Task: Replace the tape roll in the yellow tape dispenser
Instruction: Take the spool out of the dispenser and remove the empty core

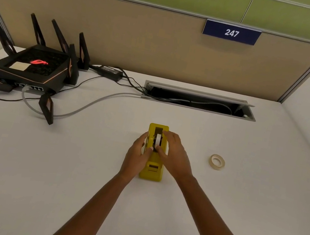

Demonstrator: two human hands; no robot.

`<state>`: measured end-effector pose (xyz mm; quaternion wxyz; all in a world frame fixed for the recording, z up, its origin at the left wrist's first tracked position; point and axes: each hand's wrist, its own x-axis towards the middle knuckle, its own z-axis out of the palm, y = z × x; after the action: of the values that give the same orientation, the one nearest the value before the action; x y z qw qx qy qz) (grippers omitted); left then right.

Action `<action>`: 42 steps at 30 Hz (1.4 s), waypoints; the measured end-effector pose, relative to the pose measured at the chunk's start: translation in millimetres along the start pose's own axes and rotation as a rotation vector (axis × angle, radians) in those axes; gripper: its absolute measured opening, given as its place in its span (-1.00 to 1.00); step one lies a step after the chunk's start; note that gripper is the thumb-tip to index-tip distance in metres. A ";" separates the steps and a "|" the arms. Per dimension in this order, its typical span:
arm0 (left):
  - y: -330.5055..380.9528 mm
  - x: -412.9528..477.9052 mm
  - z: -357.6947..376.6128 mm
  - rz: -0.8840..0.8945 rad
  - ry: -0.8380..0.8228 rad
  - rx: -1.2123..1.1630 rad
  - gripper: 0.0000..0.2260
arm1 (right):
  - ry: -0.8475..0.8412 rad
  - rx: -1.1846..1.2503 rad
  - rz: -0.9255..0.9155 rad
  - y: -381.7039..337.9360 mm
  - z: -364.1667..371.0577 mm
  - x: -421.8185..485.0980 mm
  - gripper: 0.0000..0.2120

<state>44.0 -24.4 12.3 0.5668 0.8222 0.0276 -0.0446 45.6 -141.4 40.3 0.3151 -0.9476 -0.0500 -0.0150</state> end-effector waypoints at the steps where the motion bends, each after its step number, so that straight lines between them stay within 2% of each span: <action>1: 0.1 0.9 0.1 -0.001 -0.004 0.005 -0.57 | -0.028 -0.047 -0.003 0.5 -0.7 3.8 -0.52; 5: -2.3 4.4 1.4 -0.020 -0.015 0.014 -0.54 | -0.110 -0.204 0.010 -0.3 -3.1 13.4 -0.47; 11: -5.4 6.1 5.1 -0.023 -0.008 0.028 -0.55 | -0.131 -0.307 0.001 -3.6 -4.4 19.1 -0.51; 30: -5.5 -0.6 10.2 -0.048 0.057 -0.035 -0.59 | -0.158 -0.303 -0.057 -4.2 -4.3 25.4 -0.56; 36: -5.2 -0.9 9.9 -0.046 0.062 -0.055 -0.59 | -0.185 -0.284 -0.050 -3.8 -6.9 27.3 -0.49; 42: -4.9 0.7 9.3 -0.066 0.047 -0.036 -0.57 | -0.213 -0.408 -0.012 -9.2 -7.6 32.1 -0.42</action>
<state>43.8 -31.3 4.4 0.5790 0.8113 0.0686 -0.0435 76.6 -135.9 53.8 0.1097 -0.9876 -0.0848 0.0735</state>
